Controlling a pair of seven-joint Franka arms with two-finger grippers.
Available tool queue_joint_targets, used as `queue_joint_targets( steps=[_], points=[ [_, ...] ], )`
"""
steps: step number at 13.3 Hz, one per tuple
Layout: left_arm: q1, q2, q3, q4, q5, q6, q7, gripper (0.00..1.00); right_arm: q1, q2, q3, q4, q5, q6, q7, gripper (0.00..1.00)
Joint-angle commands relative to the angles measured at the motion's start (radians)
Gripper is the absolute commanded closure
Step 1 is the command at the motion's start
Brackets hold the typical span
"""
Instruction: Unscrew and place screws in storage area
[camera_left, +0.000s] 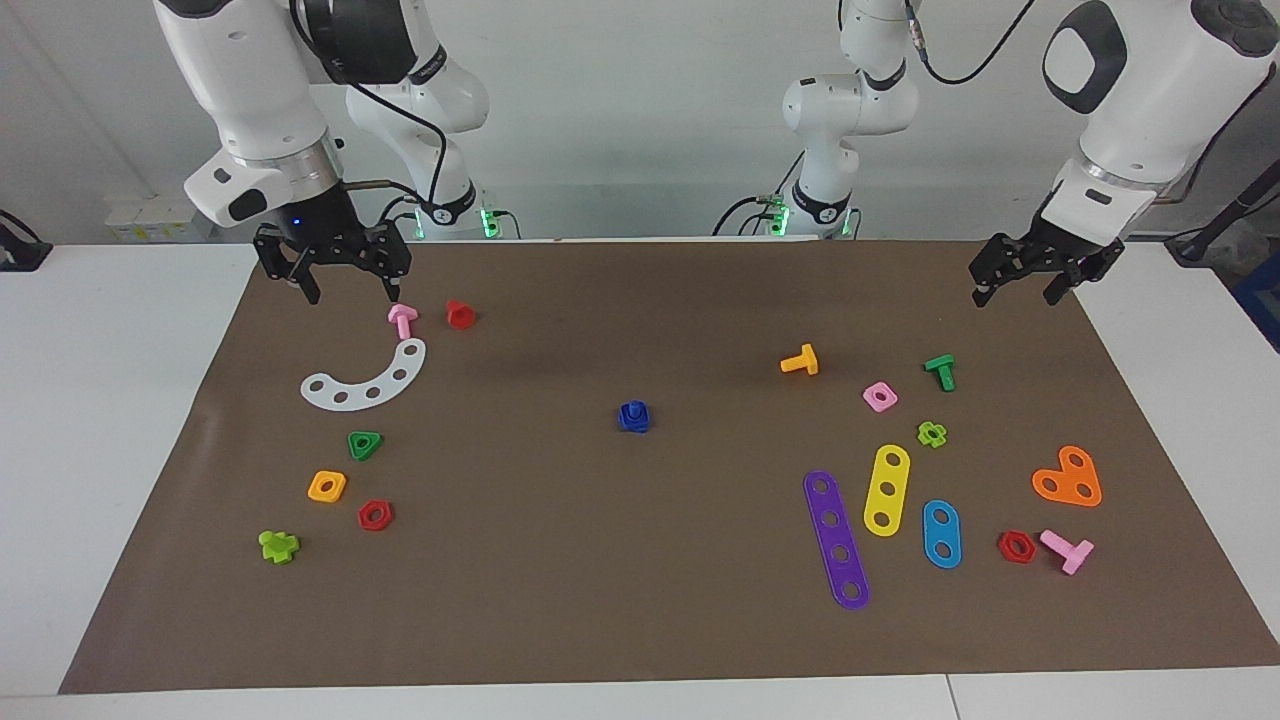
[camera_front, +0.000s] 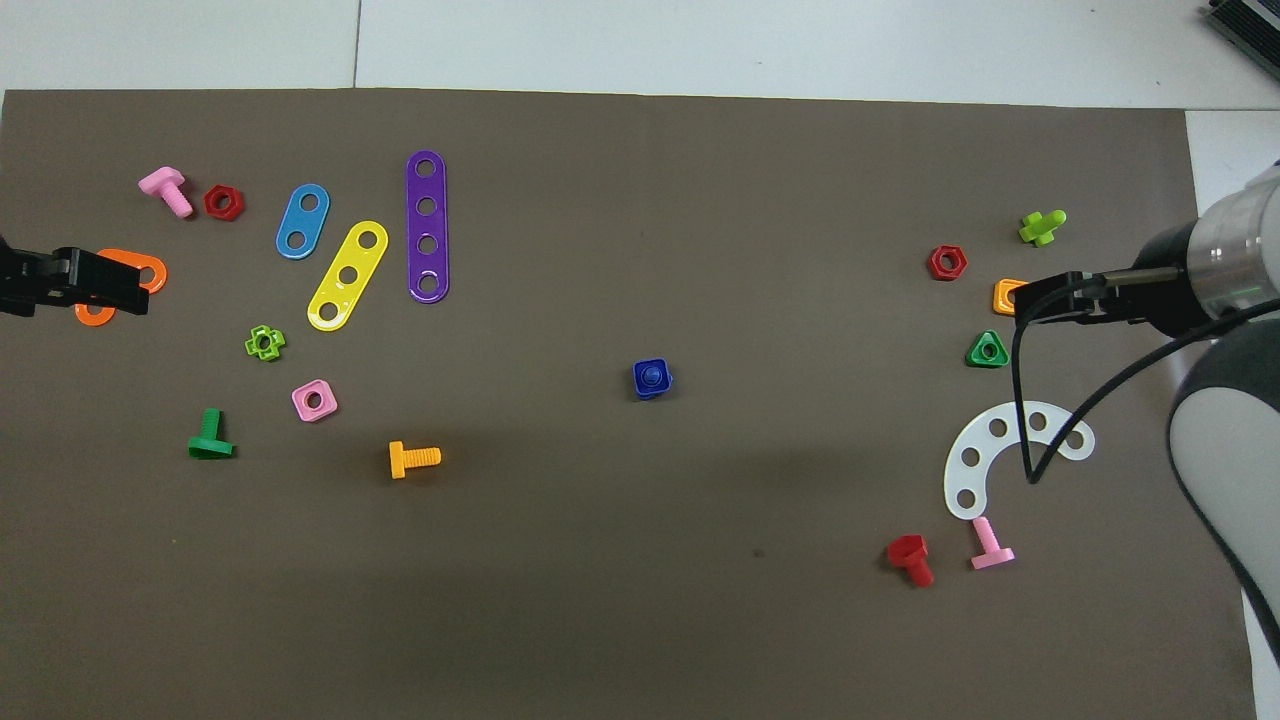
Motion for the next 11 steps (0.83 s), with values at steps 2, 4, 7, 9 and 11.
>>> queue_joint_targets(
  steps=[2,4,7,9,11],
  points=[
    [-0.008,0.003,0.002,0.003,0.022,0.020,-0.020,0.00,-0.001,-0.041,0.004,-0.013,-0.007,-0.025,-0.014,0.00],
    [-0.053,-0.002,-0.010,-0.026,0.022,0.048,-0.046,0.00,-0.001,-0.044,0.004,-0.026,-0.007,-0.018,-0.017,0.00],
    [-0.226,0.027,-0.015,-0.083,0.010,0.142,-0.277,0.00,-0.008,-0.043,0.004,-0.023,0.008,-0.018,-0.025,0.00],
    [-0.330,0.072,-0.015,-0.117,-0.033,0.242,-0.401,0.00,0.001,-0.044,0.005,-0.023,0.008,-0.024,-0.022,0.00],
    [-0.431,0.116,-0.015,-0.158,-0.096,0.397,-0.494,0.00,-0.008,-0.043,0.004,-0.023,0.008,-0.022,-0.024,0.00]
  ],
)
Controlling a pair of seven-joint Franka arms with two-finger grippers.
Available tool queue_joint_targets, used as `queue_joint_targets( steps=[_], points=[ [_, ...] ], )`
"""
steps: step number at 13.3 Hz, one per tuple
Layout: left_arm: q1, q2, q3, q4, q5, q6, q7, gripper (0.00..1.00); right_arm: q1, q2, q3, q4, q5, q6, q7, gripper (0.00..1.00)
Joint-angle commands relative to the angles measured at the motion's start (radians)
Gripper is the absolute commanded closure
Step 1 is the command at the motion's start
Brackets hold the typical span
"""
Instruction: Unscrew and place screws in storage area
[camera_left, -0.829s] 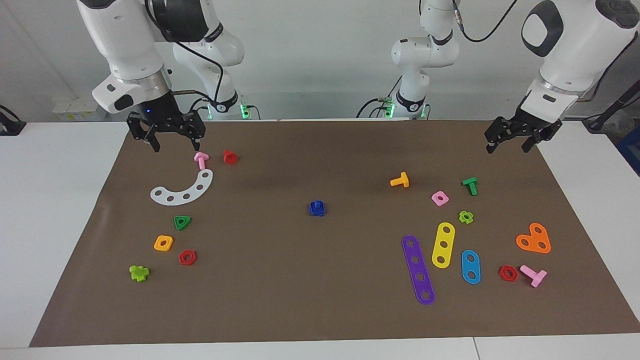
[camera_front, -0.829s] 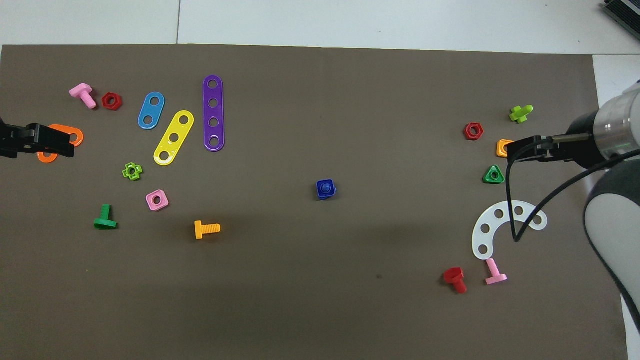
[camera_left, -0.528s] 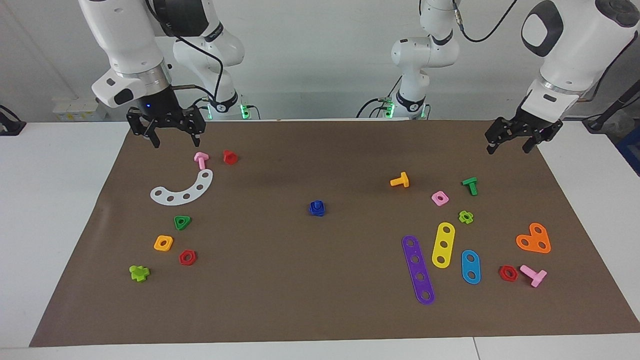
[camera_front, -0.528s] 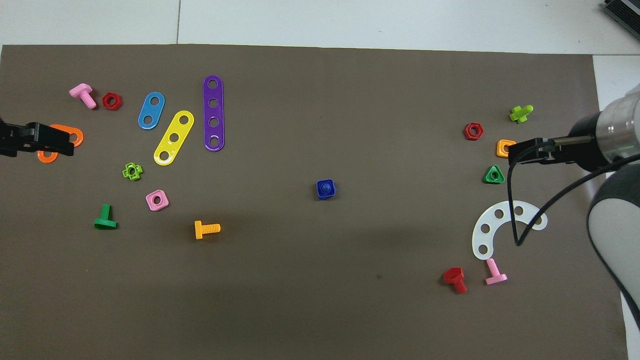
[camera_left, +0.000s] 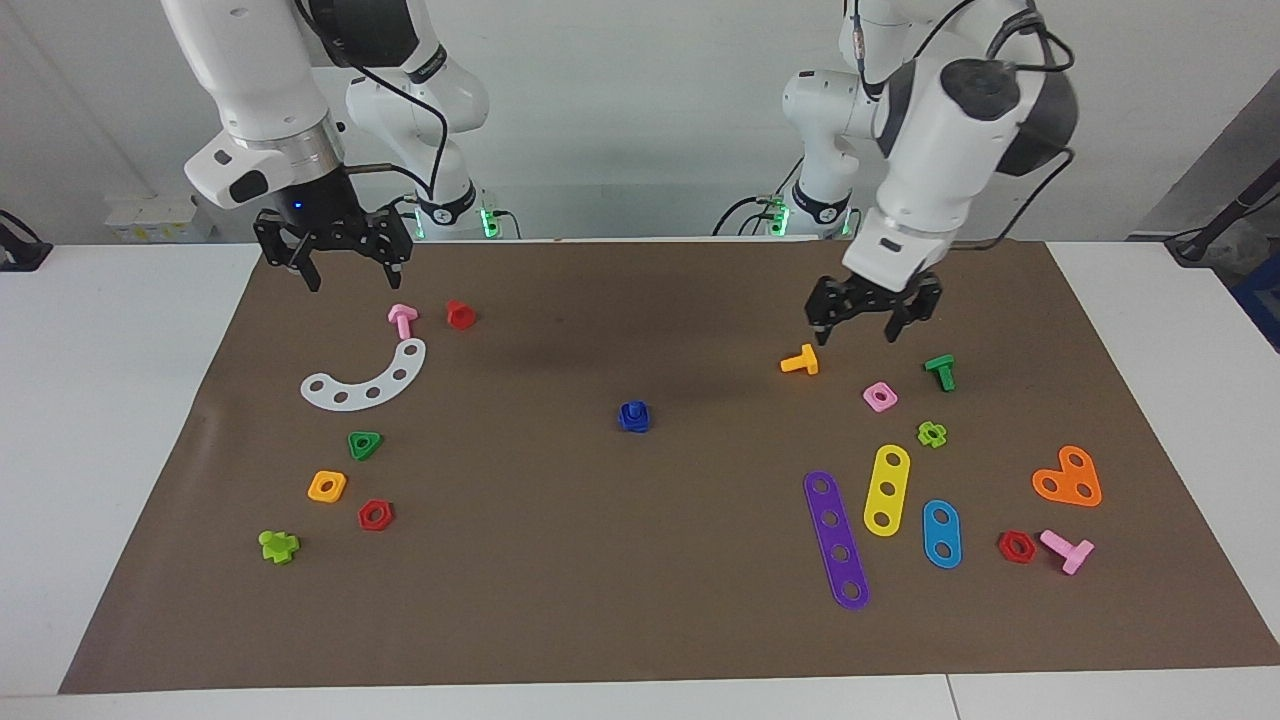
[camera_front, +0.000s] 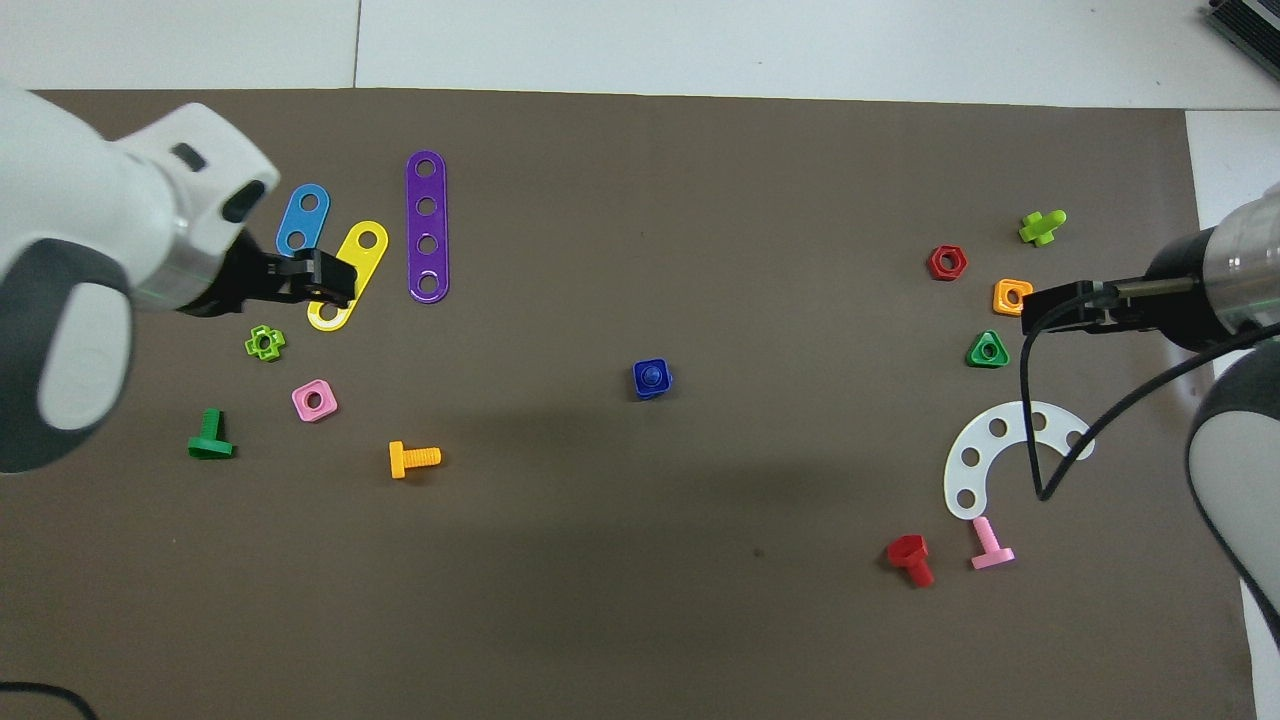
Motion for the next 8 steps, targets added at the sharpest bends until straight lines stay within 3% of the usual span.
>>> queue_joint_targets(
  steps=[1,5,8],
  points=[
    [-0.114,0.028,0.020,-0.093,-0.041,0.212,-0.108,0.00,-0.015,-0.019,0.000,-0.021,0.008,-0.007,-0.022,0.00],
    [-0.251,0.151,0.024,-0.105,-0.041,0.412,-0.221,0.00,-0.006,-0.019,-0.003,-0.017,0.006,-0.009,-0.024,0.00],
    [-0.315,0.273,0.029,-0.050,-0.027,0.442,-0.228,0.00,-0.003,-0.008,0.001,-0.001,-0.012,0.015,-0.018,0.00]
  ],
)
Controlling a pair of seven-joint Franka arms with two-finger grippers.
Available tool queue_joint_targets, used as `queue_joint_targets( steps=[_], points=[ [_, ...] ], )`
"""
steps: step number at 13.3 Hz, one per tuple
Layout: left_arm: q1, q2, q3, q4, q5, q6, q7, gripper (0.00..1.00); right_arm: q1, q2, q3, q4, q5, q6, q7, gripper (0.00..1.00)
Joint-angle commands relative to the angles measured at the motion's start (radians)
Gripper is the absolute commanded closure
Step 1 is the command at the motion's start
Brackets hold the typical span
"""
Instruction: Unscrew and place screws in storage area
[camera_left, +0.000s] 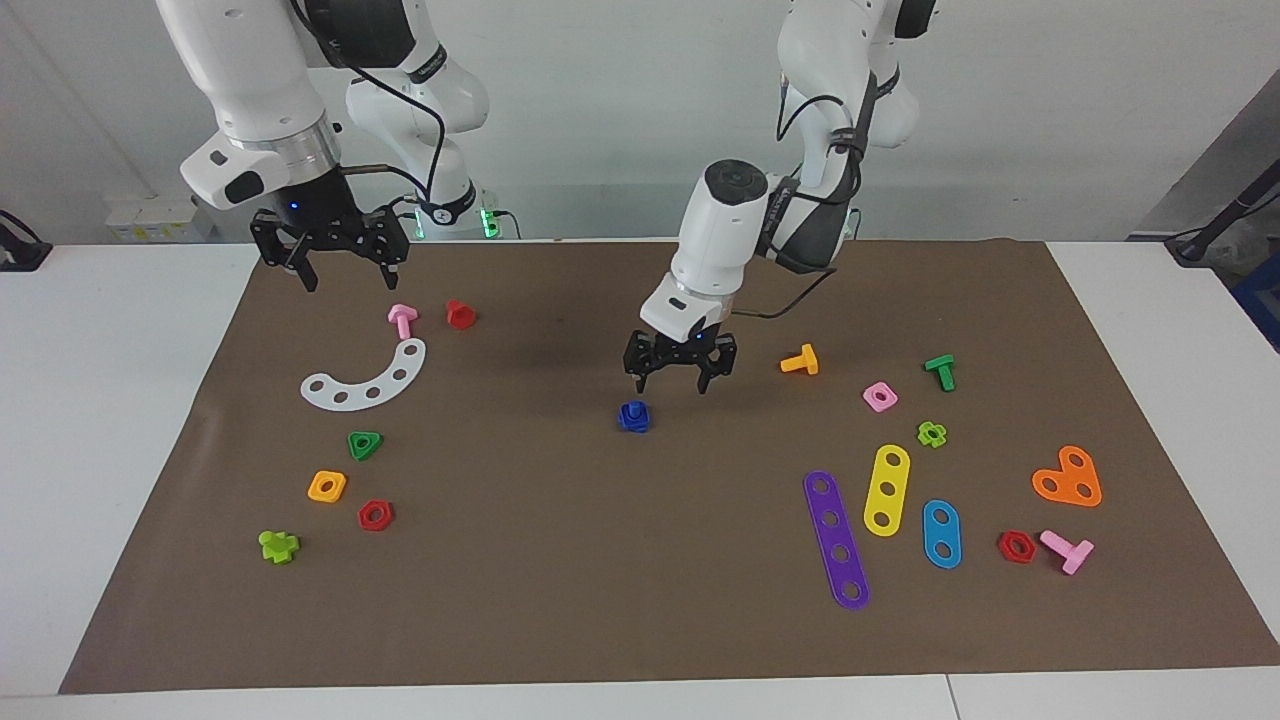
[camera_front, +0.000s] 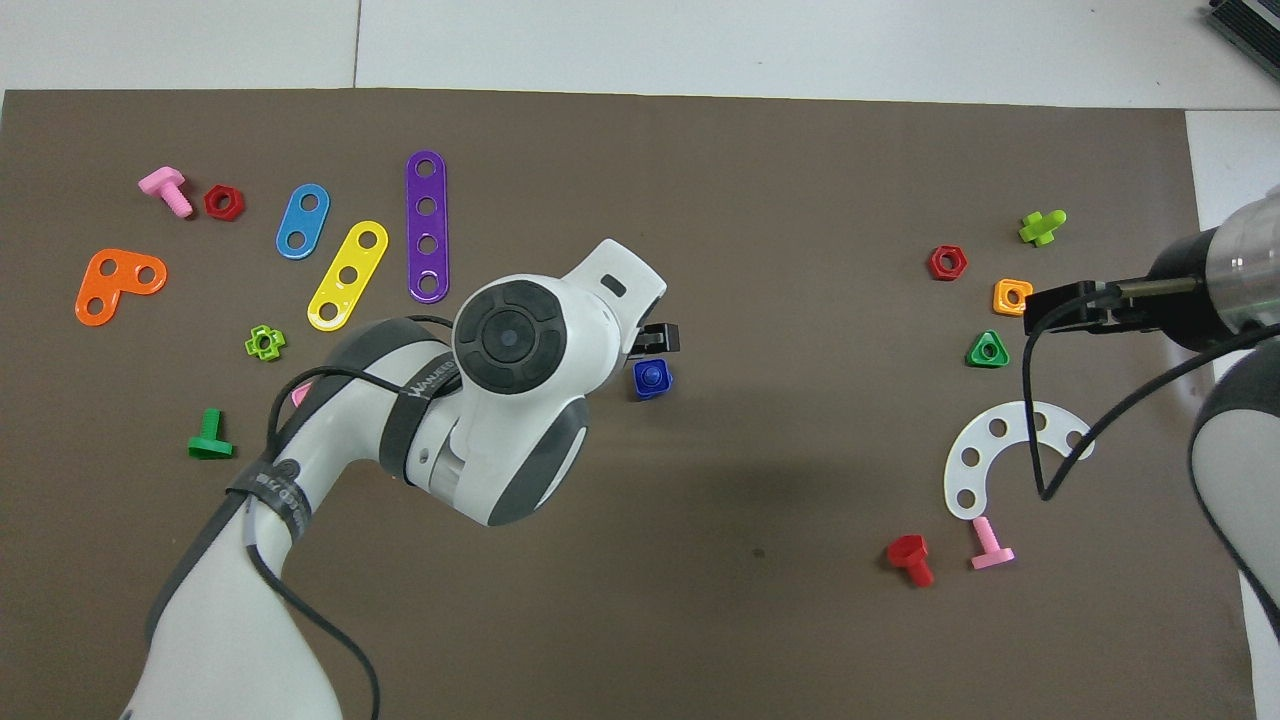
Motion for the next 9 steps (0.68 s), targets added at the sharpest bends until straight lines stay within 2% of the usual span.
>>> queue_joint_targets(
  steps=[1,4,9],
  points=[
    [-0.050,0.085,0.027,0.049,-0.001,0.019,-0.013,0.01,-0.001,-0.008,0.005,-0.002,-0.010,0.019,-0.011,0.00],
    [-0.062,0.117,0.027,0.050,0.054,0.032,-0.011,0.05,-0.007,-0.013,0.004,-0.014,-0.009,0.011,-0.008,0.00],
    [-0.084,0.125,0.027,0.038,0.061,0.071,-0.013,0.19,-0.007,-0.017,0.004,-0.017,-0.009,-0.002,-0.005,0.00]
  ],
)
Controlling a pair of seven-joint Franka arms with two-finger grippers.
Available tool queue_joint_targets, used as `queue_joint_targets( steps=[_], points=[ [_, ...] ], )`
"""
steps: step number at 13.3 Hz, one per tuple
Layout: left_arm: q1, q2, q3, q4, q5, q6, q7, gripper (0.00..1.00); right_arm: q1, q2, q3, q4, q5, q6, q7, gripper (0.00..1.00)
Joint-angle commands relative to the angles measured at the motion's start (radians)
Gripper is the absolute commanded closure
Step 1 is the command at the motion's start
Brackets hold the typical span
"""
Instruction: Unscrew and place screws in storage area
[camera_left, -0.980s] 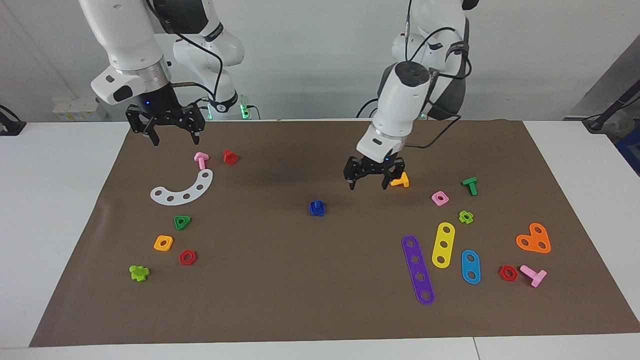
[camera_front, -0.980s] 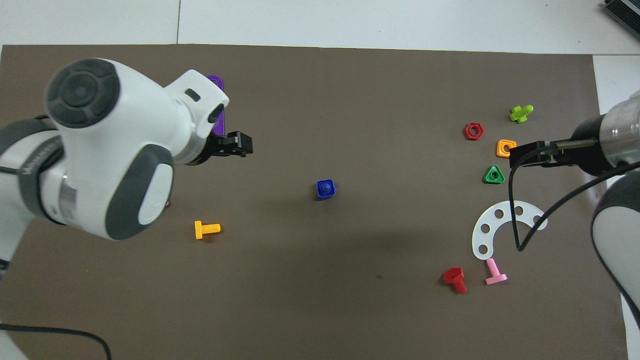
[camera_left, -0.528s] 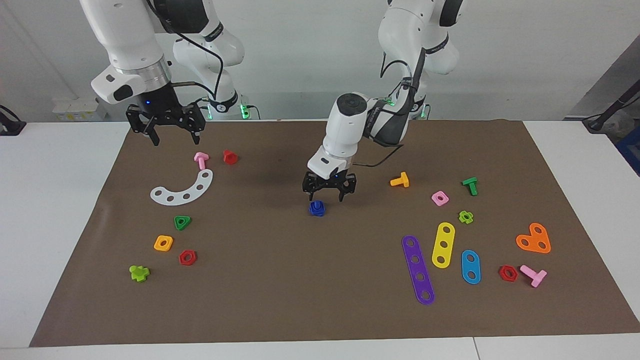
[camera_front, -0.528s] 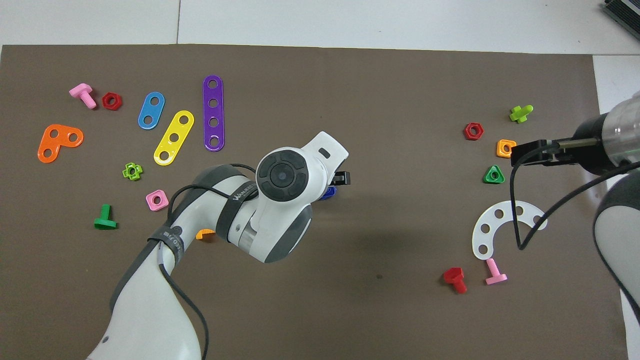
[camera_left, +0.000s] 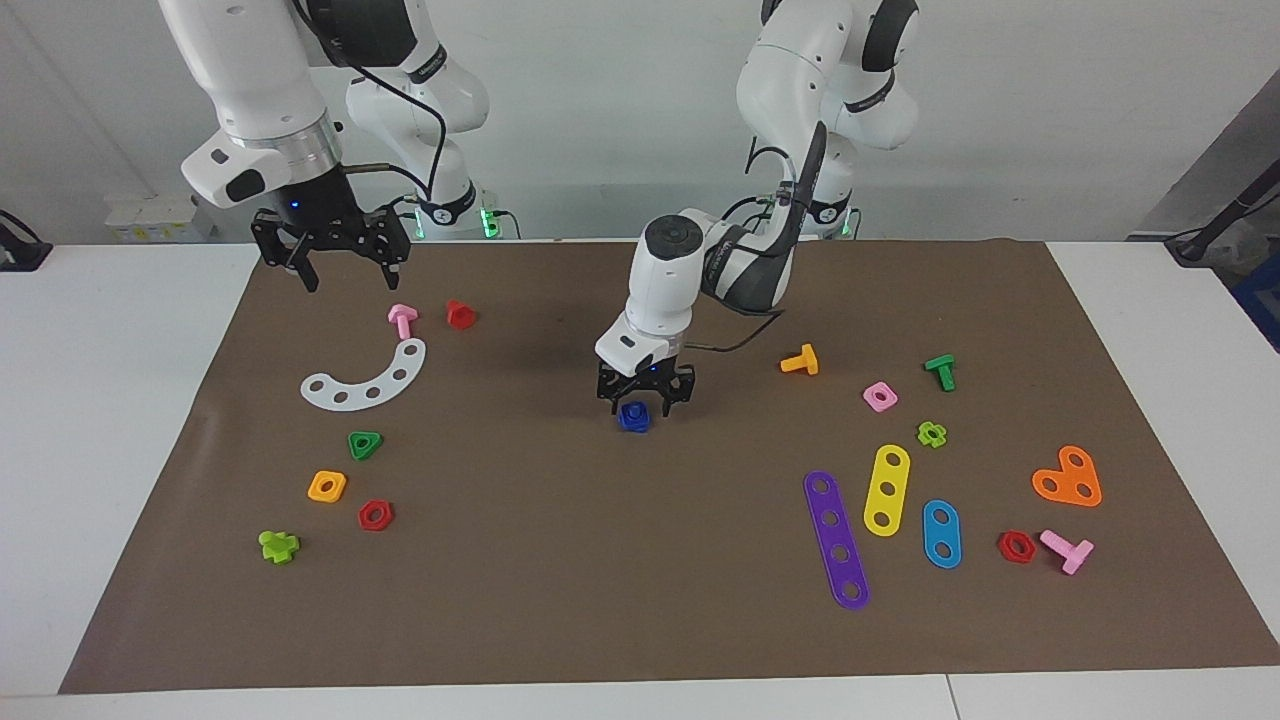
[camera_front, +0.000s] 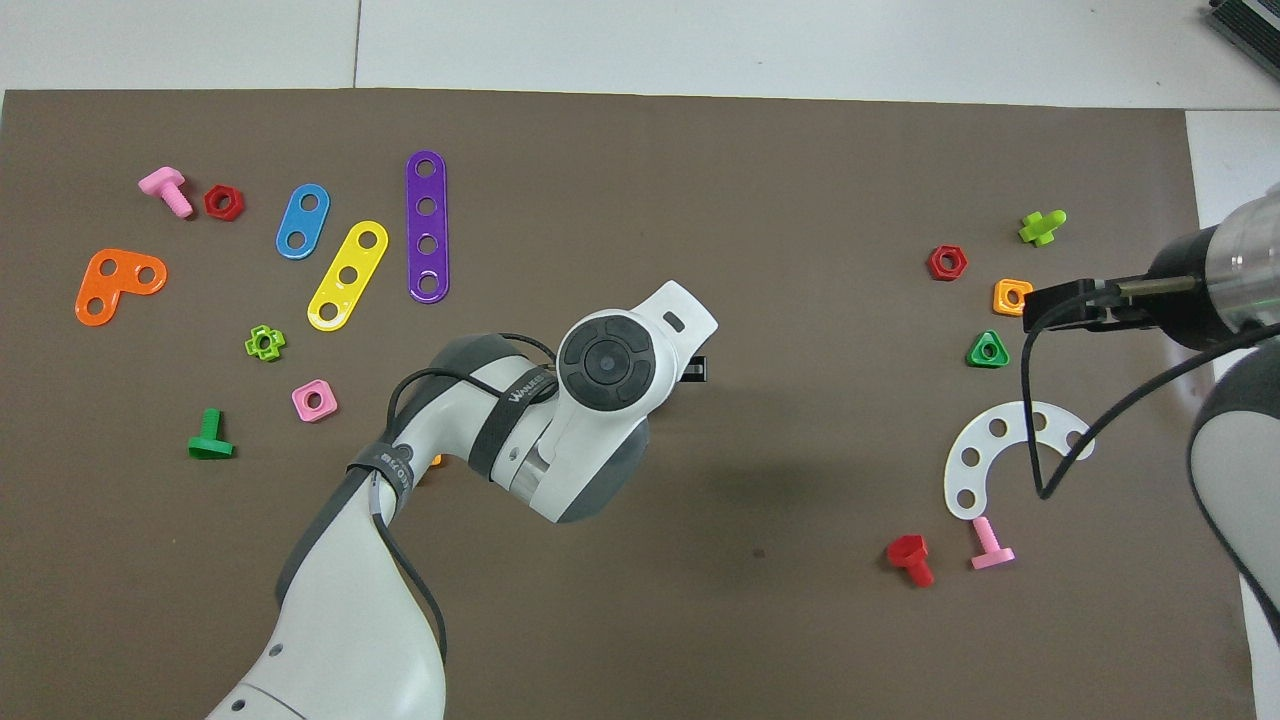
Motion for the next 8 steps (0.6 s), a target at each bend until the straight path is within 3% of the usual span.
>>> queue_joint_targets(
  steps=[1,4,8],
  points=[
    [-0.025,0.021,0.021,0.000,0.024,0.034,-0.010,0.22,-0.011,-0.019,0.005,-0.019,-0.009,-0.007,-0.005,0.00],
    [-0.026,0.030,0.021,-0.002,0.024,0.051,-0.010,0.24,-0.011,-0.019,0.005,-0.022,-0.007,-0.006,-0.004,0.00],
    [-0.025,0.041,0.021,-0.006,0.025,0.050,-0.008,0.37,-0.012,-0.020,0.003,-0.028,0.001,0.010,-0.002,0.00]
  ],
)
